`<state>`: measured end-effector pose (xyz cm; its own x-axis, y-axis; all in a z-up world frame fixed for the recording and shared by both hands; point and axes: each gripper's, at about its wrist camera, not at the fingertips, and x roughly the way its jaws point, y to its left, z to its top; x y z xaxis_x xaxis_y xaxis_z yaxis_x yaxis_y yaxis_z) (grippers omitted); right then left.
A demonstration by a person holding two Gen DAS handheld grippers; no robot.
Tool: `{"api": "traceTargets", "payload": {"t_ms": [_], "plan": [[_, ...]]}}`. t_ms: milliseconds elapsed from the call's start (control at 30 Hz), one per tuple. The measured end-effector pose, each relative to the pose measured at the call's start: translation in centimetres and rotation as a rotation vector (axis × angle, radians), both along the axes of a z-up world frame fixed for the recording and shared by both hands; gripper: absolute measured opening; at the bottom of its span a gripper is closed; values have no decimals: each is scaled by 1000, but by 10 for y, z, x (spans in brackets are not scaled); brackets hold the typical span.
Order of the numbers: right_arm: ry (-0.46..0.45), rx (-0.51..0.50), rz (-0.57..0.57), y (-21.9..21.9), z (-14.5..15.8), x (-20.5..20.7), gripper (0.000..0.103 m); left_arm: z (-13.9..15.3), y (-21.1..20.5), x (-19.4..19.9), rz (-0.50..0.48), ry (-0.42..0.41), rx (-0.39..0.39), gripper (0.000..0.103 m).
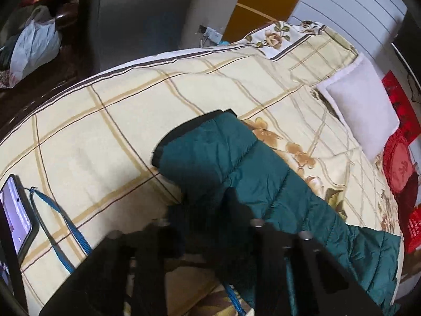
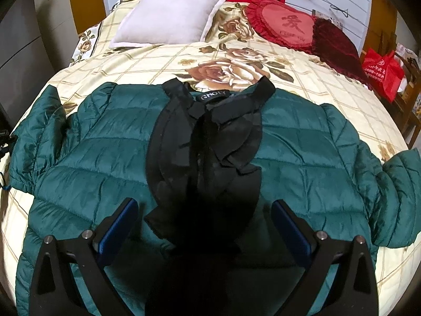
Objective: Fold large clothes
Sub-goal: 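Lift the grasped side and sleeve with the left gripper, fold toward the right gripper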
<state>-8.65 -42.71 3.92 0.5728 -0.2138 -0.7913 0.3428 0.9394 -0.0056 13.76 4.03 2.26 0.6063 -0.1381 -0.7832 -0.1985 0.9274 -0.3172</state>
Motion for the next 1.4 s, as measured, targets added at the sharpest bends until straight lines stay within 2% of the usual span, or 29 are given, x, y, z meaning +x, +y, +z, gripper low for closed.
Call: {"api": "traceTargets", "payload": {"t_ms": [167,267,400,700,833,1067,1267,1400], "plan": [[1,0,-5,-2,1,-2,103,22,-16,-15,-40,-73,110,0],[0,-2,-6,-3,1,-2,103,36,-22,-26,-67,-109,135,0],[4,-7,-15,-6,2,-6,103,55,-26,-38,-85,-149,105,0],[4,-3,-41,-15,4,-23,103,99,-38,-67,-194,-211,-8,0],[5,4,-49,-19,5,-27,103,113,-56,-88,-261,-238,3,0],[5,-1,-67,-26,11,-35,103,136,-113,-134,-413,-286,29,0],[-2,-6,-83,-35,17,-46,103,141,-159,-165,-507,-295,73,0],[2,-3,-96,-42,18,-52,103,136,-190,-180,-566,-274,72,0]]}}
